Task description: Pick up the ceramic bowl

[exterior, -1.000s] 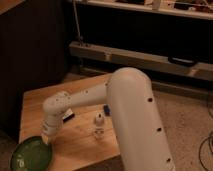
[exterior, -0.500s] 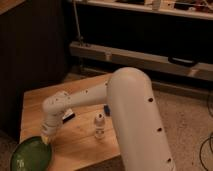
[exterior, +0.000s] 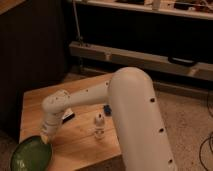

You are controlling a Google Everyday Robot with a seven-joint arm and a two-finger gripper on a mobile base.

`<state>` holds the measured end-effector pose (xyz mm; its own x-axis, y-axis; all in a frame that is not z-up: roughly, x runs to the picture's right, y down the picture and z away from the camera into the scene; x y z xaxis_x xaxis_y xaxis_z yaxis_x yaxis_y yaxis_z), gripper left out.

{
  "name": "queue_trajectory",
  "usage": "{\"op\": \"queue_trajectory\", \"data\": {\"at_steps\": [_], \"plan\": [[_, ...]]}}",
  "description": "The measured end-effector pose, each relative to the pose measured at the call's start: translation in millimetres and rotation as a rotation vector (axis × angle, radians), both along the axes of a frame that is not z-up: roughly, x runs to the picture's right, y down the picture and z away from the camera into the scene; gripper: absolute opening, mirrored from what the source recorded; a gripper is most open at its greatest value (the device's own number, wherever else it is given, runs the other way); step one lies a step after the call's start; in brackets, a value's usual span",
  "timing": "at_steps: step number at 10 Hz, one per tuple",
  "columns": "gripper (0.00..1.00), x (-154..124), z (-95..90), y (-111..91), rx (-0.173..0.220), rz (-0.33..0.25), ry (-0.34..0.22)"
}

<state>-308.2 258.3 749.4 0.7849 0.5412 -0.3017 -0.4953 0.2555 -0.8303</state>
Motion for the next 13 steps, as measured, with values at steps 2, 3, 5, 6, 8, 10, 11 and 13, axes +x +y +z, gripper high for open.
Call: {"op": "queue_trajectory", "data": {"at_steps": [2, 3, 5, 6, 8, 10, 11, 13], "plan": [[0.0, -1.8, -1.1, 1.0, 0.0, -0.003, -0.003], [0.0, -1.7, -1.0, 1.0, 0.0, -0.003, -0.003], [0.0, -1.8, -1.0, 0.9, 0.0, -0.003, -0.003], [0.0, -1.7, -0.9, 1.1, 0.0, -0.003, -0.003], [0.0, -1.6, -0.7, 1.4, -0.001, -0.003, -0.002], [0.0, -1.4, -0.5, 1.5, -0.002, -0.003, -0.002], [0.05, -1.4, -0.8, 1.2, -0.002, -0.002, -0.002], [0.22, -0.9, -9.7, -6.5, -0.001, -0.003, -0.001]]}}
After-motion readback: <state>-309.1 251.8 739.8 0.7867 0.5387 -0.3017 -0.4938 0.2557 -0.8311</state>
